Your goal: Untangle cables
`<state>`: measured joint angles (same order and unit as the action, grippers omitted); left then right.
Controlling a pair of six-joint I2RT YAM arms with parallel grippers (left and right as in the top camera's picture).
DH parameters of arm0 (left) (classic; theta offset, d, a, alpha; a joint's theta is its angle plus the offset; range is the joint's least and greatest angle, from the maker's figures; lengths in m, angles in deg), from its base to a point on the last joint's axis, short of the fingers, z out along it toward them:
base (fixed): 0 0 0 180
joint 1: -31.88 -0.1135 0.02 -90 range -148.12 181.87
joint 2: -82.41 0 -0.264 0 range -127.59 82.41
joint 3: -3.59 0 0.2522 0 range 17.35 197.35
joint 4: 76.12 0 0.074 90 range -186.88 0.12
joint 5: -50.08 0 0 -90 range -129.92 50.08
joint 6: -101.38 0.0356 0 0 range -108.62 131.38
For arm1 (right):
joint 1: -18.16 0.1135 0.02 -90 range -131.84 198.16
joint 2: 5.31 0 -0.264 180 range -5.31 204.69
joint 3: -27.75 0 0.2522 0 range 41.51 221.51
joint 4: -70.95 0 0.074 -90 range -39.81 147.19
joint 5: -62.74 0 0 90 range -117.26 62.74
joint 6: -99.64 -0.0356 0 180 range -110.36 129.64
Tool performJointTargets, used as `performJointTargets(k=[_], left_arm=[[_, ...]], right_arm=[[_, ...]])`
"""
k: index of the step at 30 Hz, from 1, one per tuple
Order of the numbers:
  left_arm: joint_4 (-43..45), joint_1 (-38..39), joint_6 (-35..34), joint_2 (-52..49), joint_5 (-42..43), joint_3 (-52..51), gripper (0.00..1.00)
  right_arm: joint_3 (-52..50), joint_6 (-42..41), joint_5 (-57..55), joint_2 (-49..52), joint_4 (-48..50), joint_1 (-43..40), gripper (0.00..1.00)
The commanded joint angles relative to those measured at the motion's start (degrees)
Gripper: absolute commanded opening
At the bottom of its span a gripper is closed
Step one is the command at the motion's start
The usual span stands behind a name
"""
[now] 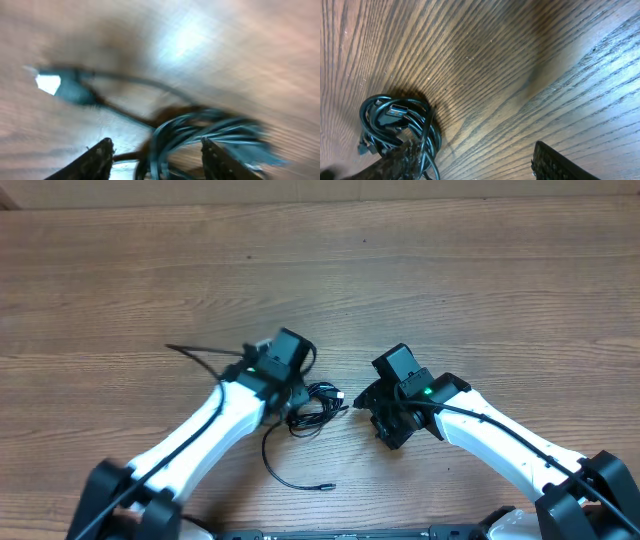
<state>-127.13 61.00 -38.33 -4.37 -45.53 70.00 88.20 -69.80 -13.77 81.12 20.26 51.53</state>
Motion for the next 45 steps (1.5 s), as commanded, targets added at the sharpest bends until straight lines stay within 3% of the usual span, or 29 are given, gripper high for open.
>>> performJointTargets(k=[1,5,11,12,15,17,20,26,33,38,41,45], left_arm=[[0.68,-0.74,8.92,5.27,-0.11,2.27,0.63],[-0.04,-0.72,11.61,4.44,0.66,2.19,0.53],[-2.10,-0.70,28.06,-0.46,11.61,2.14,0.54],[-2.75,-0.70,28.33,-1.44,11.65,2.14,0.47],[-4.81,-0.72,28.22,-4.72,11.63,2.14,0.30],[-5.68,-0.72,27.56,-6.84,11.43,2.14,0.25],[-6.03,-0.72,25.40,-8.92,11.02,2.12,0.24],[-5.92,-0.72,18.71,-10.47,7.21,1.60,0.31],[-4.24,-0.72,16.17,-10.51,6.27,0.42,0.33],[-2.80,-0.70,13.88,-10.60,6.25,-0.85,0.21],[-2.69,-0.72,13.22,-10.62,6.29,-0.87,0.07],[-2.21,-0.72,13.40,-10.60,5.99,-0.85,0.04]], right_arm=[[0.13,0.50,-0.63,0.09,0.17,-0.24,0.73],[0.13,0.50,-0.63,0.11,0.17,-0.22,0.74],[0.13,0.57,-0.66,0.11,0.17,-0.24,0.75],[0.13,0.92,-0.66,0.11,0.17,-0.22,0.75],[0.13,2.14,-0.68,0.11,0.15,-0.24,0.79],[0.13,3.28,-0.85,0.11,0.15,-0.24,0.80],[0.13,3.28,-1.07,0.11,-0.09,-0.24,0.81],[0.13,3.28,-1.09,0.11,-0.04,-0.24,0.82],[0.13,3.26,-1.95,0.11,-0.04,-0.24,0.82],[0.13,3.28,-1.95,0.11,-0.04,-0.22,0.82],[0.13,3.28,-1.95,0.11,-0.07,-0.24,0.82],[0.13,3.28,-1.86,0.11,-0.31,-0.22,0.82]])
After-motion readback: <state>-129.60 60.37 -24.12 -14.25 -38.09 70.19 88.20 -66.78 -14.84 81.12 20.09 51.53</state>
